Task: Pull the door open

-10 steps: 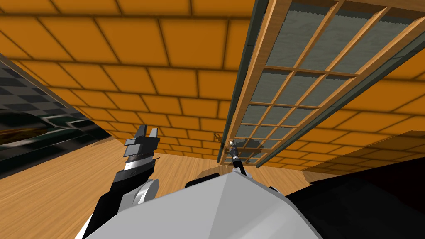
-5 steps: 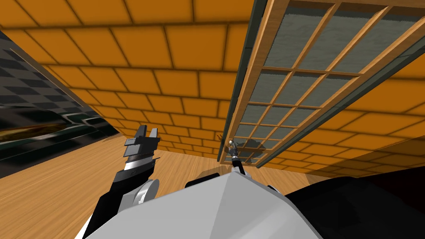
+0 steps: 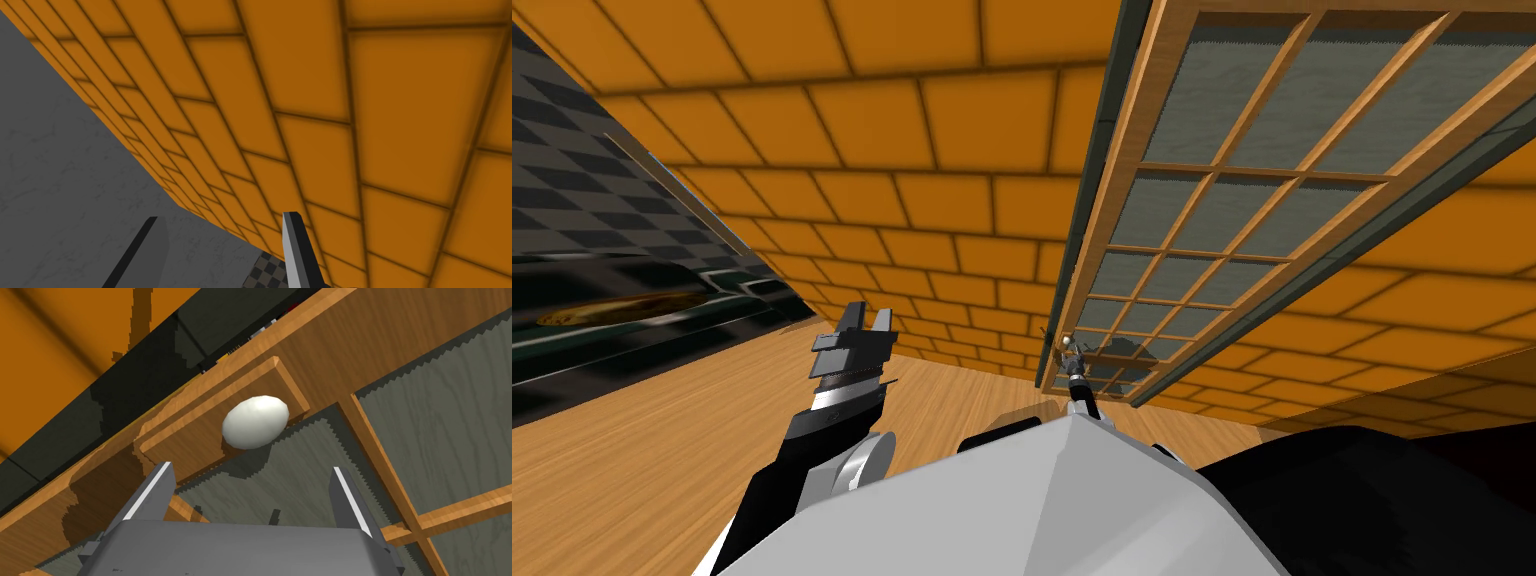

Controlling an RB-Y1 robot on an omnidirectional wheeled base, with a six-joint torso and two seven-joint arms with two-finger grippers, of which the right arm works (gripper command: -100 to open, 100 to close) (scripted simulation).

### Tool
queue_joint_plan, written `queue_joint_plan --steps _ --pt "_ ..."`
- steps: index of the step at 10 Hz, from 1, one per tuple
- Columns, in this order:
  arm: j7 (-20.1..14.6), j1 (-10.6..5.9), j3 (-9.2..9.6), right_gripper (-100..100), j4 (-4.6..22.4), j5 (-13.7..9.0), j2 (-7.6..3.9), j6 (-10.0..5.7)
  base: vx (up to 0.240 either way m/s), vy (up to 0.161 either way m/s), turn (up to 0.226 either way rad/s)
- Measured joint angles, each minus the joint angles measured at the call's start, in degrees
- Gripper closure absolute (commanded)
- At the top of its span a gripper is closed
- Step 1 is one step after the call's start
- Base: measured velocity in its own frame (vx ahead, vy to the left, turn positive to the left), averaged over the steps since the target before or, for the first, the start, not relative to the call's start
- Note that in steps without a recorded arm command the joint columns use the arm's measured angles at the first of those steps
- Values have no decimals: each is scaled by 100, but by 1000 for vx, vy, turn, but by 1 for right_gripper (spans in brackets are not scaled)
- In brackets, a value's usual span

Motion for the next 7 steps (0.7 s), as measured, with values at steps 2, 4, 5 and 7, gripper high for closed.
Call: queue_joint_plan --steps 2,4,5,7 --pt "-321 -60 42 -100 50 -144 34 -44 -71 -29 89" --pt "-604 -81 67 -100 32 -253 55 -52 -50 -29 51" --pt "-714 -93 76 -100 37 -288 63 -60 -47 -26 77" --pt "-1032 -149 117 -100 69 -436 95 -92 -73 -24 80"
